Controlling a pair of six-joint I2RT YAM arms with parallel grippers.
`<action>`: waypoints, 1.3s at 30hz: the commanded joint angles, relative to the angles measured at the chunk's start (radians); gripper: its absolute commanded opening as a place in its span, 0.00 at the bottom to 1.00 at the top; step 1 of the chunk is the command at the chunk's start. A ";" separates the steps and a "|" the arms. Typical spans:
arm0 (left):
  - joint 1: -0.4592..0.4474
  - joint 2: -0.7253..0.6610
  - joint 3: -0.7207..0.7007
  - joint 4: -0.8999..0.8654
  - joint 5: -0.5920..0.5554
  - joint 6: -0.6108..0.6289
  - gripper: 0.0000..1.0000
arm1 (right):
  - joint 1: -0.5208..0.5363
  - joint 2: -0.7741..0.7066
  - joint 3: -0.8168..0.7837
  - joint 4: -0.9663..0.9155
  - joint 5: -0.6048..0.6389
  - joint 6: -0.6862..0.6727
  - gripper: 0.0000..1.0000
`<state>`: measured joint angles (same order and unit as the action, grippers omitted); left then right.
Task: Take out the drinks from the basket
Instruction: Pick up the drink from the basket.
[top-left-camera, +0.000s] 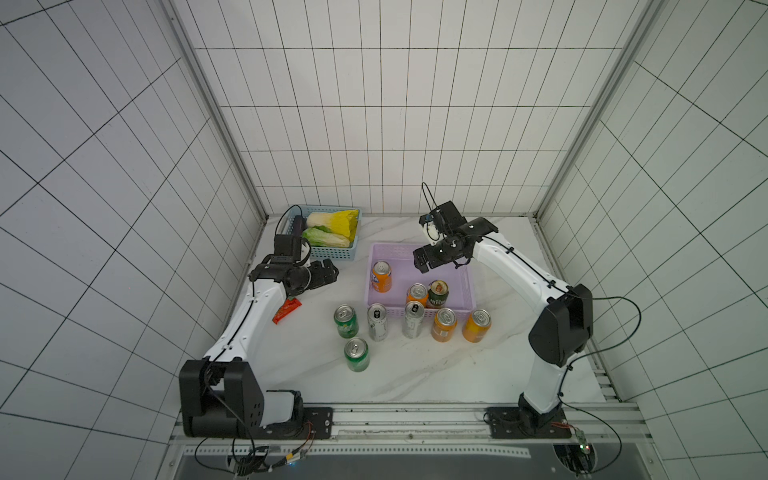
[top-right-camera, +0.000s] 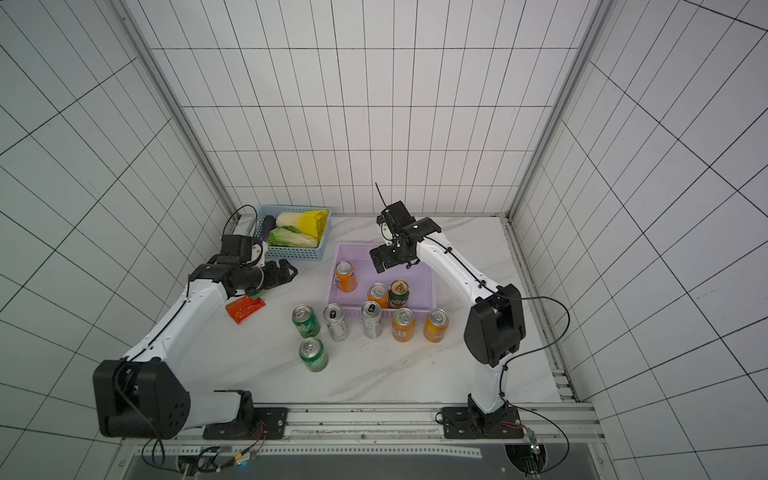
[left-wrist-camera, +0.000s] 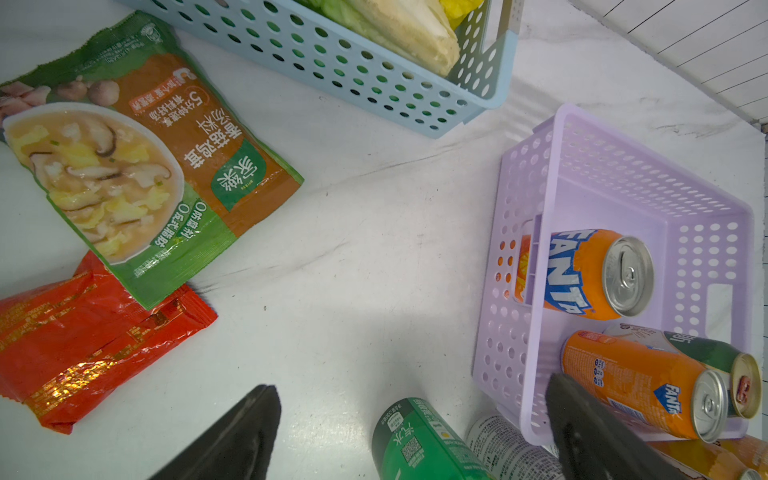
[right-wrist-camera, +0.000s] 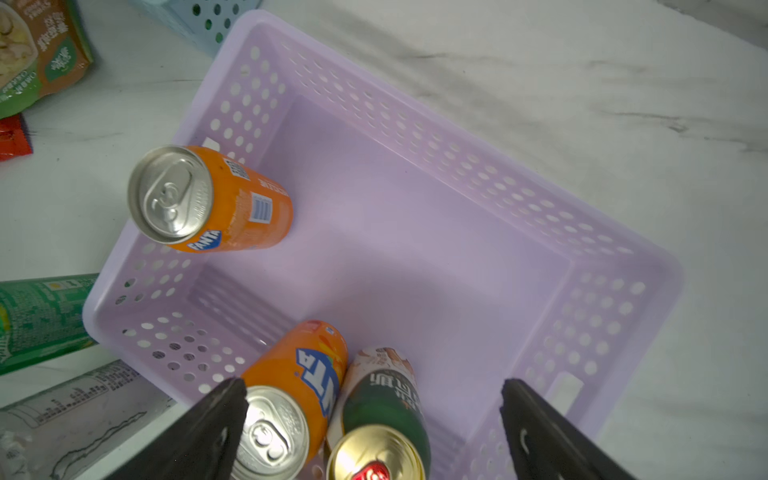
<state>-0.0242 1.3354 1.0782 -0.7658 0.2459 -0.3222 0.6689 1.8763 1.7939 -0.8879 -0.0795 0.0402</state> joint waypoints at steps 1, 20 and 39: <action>0.005 0.000 -0.008 0.025 0.013 -0.001 0.98 | 0.058 0.070 0.099 -0.031 0.015 -0.019 0.97; 0.015 0.014 -0.008 0.023 0.032 0.009 0.98 | 0.187 0.403 0.423 -0.053 -0.028 -0.053 0.92; 0.018 0.022 -0.008 0.022 0.049 0.012 0.98 | 0.195 0.511 0.478 -0.051 -0.019 -0.053 0.76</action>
<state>-0.0113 1.3499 1.0779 -0.7647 0.2859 -0.3214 0.8577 2.3665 2.2238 -0.9234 -0.1009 -0.0086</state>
